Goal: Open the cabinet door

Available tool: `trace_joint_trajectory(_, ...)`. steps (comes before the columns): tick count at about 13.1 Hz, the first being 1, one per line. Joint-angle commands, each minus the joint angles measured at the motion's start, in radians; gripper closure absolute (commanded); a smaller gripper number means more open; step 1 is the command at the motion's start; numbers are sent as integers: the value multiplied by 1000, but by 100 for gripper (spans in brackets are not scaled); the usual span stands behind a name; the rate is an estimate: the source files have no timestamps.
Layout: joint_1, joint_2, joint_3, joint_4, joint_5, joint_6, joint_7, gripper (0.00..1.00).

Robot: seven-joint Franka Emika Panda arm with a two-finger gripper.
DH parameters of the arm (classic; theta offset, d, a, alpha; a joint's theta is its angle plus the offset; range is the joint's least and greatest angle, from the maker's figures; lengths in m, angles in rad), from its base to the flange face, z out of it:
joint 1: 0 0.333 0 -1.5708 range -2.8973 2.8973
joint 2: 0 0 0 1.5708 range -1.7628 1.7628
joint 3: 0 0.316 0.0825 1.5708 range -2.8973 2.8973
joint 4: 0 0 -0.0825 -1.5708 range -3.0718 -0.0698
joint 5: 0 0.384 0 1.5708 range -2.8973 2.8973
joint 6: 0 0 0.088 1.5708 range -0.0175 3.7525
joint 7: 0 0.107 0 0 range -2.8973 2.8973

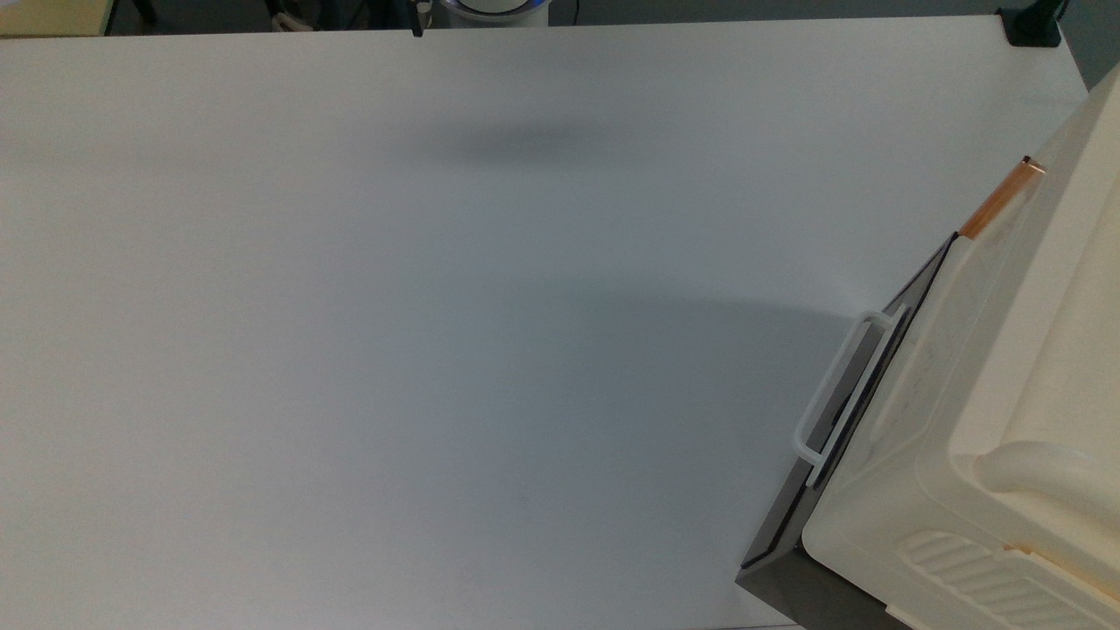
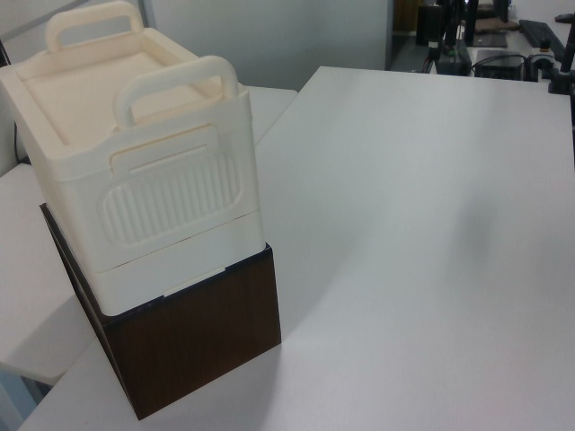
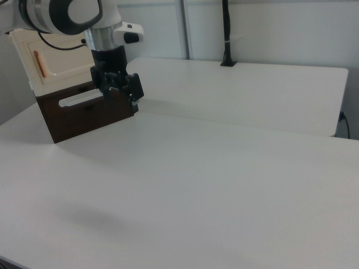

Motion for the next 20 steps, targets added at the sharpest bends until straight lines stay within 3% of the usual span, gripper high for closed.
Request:
trace_joint_trajectory(1,42,-11,-21,-5,-24,-5,18,0)
trace_joint_trajectory(11,58,-11,-18,-5,-28,-11,-3,0)
trace_joint_trajectory(16,179,109,-28,64,-22,0,-30,0)
trace_joint_trajectory(20,314,210,-31,164,-8,128,-190,0)
